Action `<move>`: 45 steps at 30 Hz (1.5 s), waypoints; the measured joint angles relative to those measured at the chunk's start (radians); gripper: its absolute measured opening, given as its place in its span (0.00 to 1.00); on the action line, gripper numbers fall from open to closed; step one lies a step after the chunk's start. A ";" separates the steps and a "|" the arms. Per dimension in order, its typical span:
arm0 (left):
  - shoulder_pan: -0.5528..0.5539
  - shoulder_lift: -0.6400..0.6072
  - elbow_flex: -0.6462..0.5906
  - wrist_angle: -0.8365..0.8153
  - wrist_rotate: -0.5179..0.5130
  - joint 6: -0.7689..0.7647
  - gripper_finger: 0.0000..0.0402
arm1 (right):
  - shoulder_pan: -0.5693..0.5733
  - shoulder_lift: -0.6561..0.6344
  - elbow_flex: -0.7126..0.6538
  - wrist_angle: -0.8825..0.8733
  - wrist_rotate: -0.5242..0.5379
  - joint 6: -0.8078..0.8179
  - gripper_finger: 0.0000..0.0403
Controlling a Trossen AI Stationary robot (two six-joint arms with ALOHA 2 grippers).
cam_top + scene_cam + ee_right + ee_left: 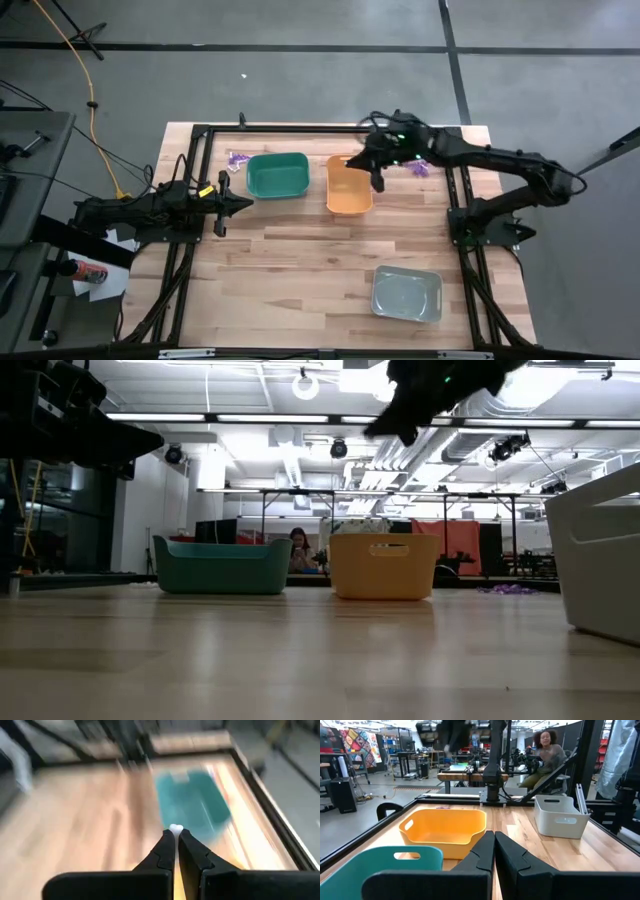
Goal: Sort Halloween decoration
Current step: Put the white bone toy into the yellow bin
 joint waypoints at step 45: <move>0.000 0.000 0.000 0.000 0.000 0.000 0.00 | -0.013 0.601 0.325 -0.296 0.282 -0.189 0.01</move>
